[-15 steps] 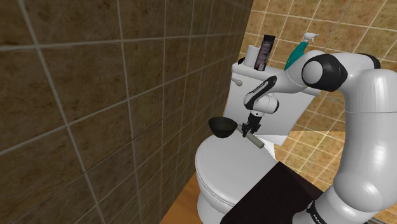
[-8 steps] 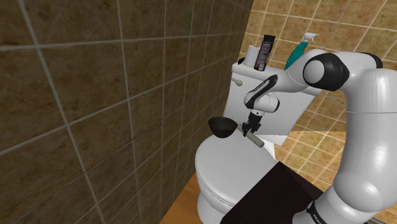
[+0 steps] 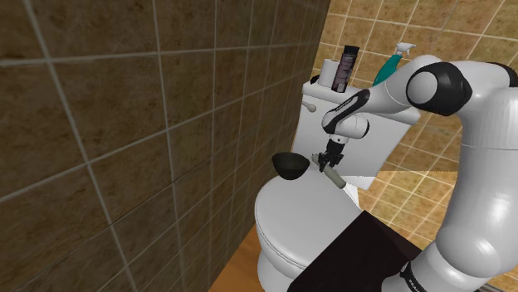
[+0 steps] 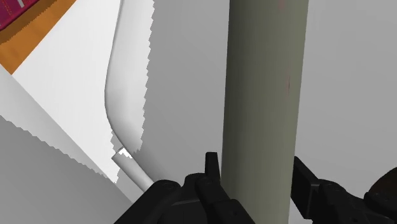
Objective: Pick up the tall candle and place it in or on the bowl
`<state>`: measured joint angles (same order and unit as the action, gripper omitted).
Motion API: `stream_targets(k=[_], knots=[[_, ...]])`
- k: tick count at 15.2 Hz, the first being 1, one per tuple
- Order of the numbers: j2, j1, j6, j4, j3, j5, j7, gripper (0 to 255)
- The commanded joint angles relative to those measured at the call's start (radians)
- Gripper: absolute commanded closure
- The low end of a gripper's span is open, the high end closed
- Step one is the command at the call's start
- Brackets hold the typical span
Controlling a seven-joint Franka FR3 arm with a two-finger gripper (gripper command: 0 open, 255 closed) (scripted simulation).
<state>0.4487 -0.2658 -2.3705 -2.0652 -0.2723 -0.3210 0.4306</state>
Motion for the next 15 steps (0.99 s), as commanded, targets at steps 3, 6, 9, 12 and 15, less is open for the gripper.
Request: stream_targets(k=[3, 6, 9, 12, 15], knots=[[-0.044, 0.008, 0.038, -0.003, -0.013, 0.022, -0.017, 255], [-0.074, 0.014, 0.069, -0.001, -0.021, 0.038, -0.029, 255], [-0.103, 0.019, 0.099, 0.003, -0.029, 0.054, -0.042, 255], [-0.131, 0.023, 0.131, 0.009, -0.035, 0.069, -0.055, 255], [-0.158, 0.027, 0.163, 0.017, -0.041, 0.084, -0.067, 255]])
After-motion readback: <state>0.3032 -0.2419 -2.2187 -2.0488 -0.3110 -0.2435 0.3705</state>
